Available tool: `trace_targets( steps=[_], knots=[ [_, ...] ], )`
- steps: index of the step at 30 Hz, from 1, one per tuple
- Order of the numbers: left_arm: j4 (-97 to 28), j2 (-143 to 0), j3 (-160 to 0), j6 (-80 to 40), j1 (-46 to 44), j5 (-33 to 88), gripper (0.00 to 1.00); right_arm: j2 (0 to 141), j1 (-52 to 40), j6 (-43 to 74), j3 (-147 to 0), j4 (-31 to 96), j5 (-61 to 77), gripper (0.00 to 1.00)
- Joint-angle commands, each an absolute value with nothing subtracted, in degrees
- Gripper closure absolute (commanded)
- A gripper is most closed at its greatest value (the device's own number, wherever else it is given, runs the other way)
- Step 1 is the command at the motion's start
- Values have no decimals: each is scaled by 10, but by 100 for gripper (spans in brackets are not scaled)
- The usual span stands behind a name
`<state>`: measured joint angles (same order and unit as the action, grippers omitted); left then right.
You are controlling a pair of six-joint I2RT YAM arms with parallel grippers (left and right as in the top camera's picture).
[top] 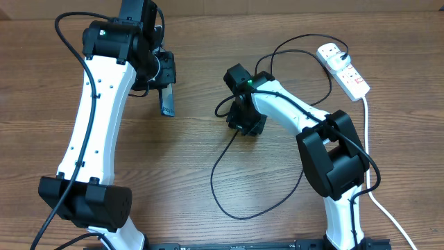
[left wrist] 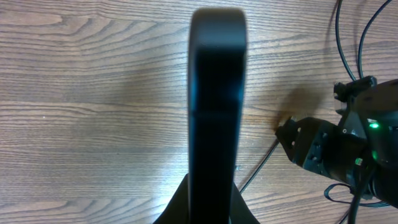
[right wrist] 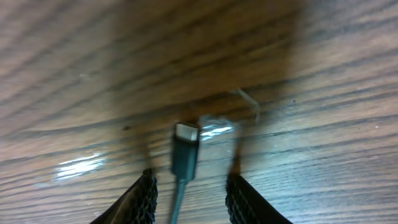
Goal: Plug charger to phone and switch on socket
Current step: 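Lift the plug with the right gripper toward the phone's bottom port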
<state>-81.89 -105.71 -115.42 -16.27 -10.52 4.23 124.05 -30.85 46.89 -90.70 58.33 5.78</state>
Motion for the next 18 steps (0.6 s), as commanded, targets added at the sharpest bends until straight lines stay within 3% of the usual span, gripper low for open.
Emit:
trace_targets(
  steps=[1,6,9,18],
  knots=[
    [-818,-1056,-1157,-152,-110,45,96,1235,-309,480,-894,577,60,63],
    [-818,-1056,-1157,-152,-110,45,96,1235,-309,480,-893,572,50,64],
    [-818,-1056,-1157,-152,-110,45,96,1235,-309,480,-893,572,50,72],
    [-818,-1056,-1157,-152,-110,45,96,1235,-311,480,-893,569,39,74]
  ],
)
